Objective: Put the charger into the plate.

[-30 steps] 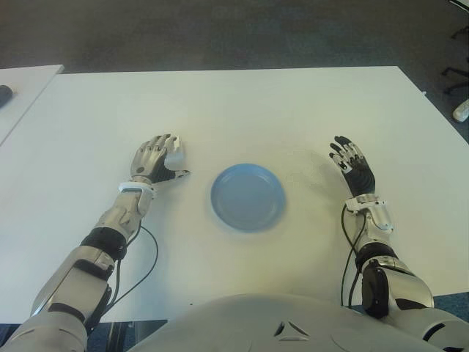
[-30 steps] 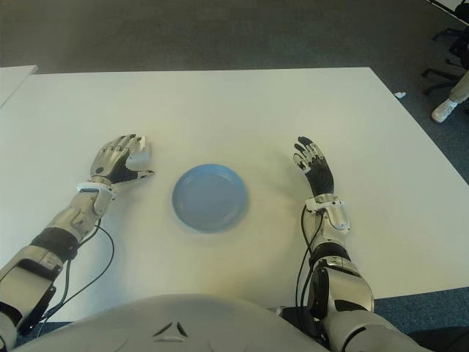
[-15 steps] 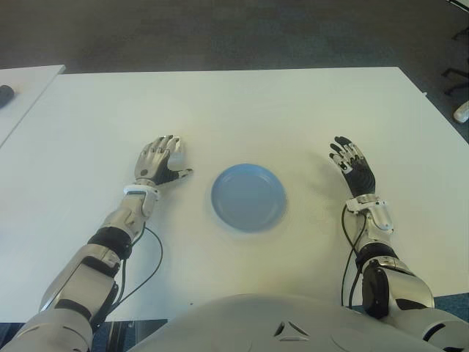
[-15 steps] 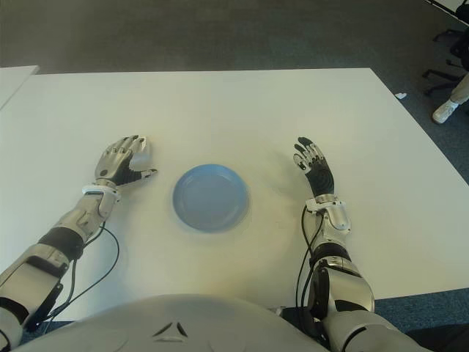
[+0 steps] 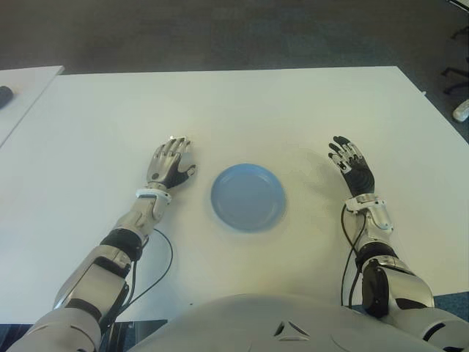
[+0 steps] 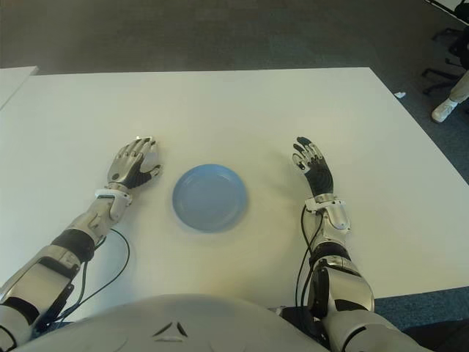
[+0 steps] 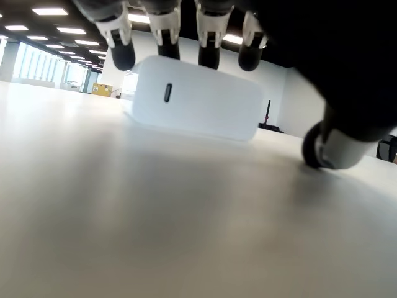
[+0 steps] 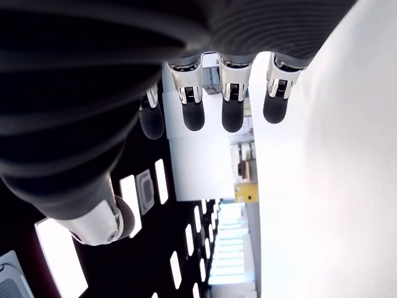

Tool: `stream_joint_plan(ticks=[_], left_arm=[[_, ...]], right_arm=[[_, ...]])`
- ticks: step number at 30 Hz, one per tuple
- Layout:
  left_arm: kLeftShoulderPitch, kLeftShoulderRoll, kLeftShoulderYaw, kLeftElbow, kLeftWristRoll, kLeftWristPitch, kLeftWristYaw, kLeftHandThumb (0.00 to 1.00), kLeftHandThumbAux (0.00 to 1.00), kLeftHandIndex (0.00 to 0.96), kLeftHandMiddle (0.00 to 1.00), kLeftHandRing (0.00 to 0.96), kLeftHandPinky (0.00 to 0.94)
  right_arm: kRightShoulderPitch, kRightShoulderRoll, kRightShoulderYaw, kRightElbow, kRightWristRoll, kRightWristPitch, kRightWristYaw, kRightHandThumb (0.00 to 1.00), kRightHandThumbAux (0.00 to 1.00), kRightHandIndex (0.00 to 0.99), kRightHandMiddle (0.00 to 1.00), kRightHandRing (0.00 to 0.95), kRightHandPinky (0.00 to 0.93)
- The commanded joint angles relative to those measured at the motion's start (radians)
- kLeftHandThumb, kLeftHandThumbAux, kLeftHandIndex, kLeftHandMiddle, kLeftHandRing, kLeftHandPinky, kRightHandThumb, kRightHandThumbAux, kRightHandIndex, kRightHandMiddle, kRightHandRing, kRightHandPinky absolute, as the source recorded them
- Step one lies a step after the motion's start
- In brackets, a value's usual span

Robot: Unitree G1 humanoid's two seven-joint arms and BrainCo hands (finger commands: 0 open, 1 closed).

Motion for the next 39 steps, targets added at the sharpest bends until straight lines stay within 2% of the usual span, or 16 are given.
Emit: stream_joint_plan(ticks=[1,8,18,27,39], left_arm=[[0.06,-0.028,-0.017,0.01,-0.002,0.006,-0.02,0.0,0.547,0.0,0.0,0.0,0.0],[0.096,-0.026,-0.013,-0.039,-0.006,0.01,-0.03,0.0,0.557,0.0,0.0,0.0,0.0],[0.211,-0.049,-0.025,-0.224,0.001,0.079,-0.088,0.0,0.569,0.002,0.038,0.025,0.064],[0.214,-0.038,-0.037,-0.259,0.031,0.089,-0.114,0.0,0.56,0.005,0.046,0.035,0.055],[0.184,-0.04,-0.042,-0.246,0.044,0.051,-0.121,0.0,0.555,0.014,0.057,0.046,0.071]], right_arm=[[0.066,0.034,0.003,0.047,-0.005,0.045,-0.004,0.248,0.666,0.121,0.101,0.08,0.065],[0.07,0.041,0.006,0.043,-0.008,0.04,-0.008,0.248,0.666,0.121,0.101,0.08,0.065],[0.071,0.054,0.014,0.041,-0.016,0.035,-0.022,0.248,0.666,0.121,0.101,0.08,0.065],[0.073,0.063,0.021,0.039,-0.022,0.029,-0.034,0.248,0.666,0.121,0.101,0.08,0.065],[0.08,0.081,0.03,0.03,-0.034,0.019,-0.052,0.248,0.666,0.121,0.101,0.08,0.065]])
